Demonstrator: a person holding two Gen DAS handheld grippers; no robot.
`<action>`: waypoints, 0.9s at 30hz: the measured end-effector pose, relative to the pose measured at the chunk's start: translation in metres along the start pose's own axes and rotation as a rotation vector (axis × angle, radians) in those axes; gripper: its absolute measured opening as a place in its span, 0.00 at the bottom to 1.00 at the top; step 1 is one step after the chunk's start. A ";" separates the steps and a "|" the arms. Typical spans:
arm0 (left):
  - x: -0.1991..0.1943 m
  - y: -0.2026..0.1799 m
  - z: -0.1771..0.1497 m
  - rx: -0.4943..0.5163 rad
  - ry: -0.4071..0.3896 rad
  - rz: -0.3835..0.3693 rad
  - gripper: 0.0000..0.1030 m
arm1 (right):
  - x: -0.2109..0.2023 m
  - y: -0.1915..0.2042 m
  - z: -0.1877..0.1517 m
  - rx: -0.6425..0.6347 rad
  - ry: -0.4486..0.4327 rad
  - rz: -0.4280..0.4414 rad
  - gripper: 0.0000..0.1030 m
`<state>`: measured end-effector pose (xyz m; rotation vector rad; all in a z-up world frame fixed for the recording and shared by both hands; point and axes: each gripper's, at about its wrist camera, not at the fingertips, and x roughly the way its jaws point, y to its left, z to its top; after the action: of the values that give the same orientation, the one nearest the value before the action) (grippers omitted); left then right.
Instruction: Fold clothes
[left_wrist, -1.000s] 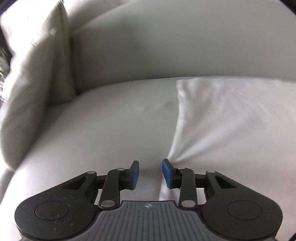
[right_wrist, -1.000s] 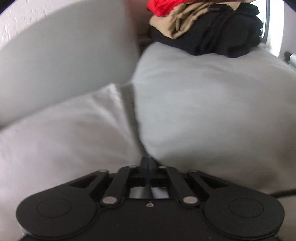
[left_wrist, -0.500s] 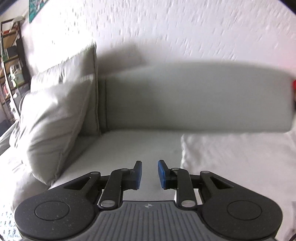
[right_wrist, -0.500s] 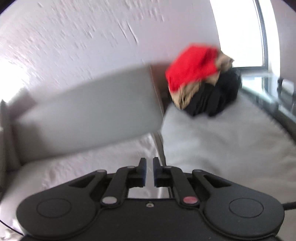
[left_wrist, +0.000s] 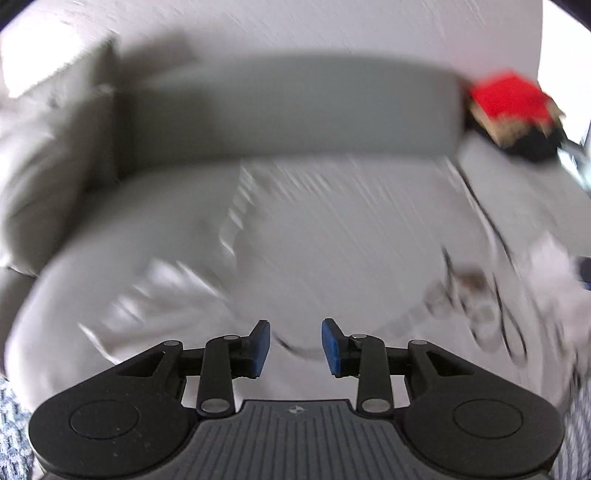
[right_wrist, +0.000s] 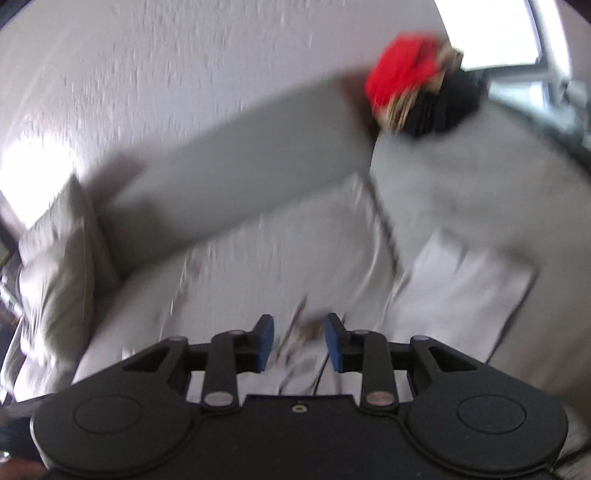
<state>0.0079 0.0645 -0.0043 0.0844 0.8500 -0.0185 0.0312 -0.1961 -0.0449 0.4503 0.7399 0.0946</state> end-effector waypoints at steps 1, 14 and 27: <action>0.007 -0.008 -0.004 0.015 0.017 -0.007 0.31 | 0.009 0.004 -0.008 -0.016 0.031 0.003 0.17; -0.005 -0.050 -0.057 0.204 0.180 0.034 0.32 | 0.010 0.019 -0.087 -0.090 0.348 -0.051 0.10; -0.053 -0.028 -0.009 0.038 0.162 -0.035 0.64 | -0.064 -0.009 -0.032 0.204 0.066 0.083 0.64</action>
<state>-0.0356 0.0367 0.0279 0.1076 1.0135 -0.0614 -0.0384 -0.2084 -0.0290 0.6757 0.7997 0.1126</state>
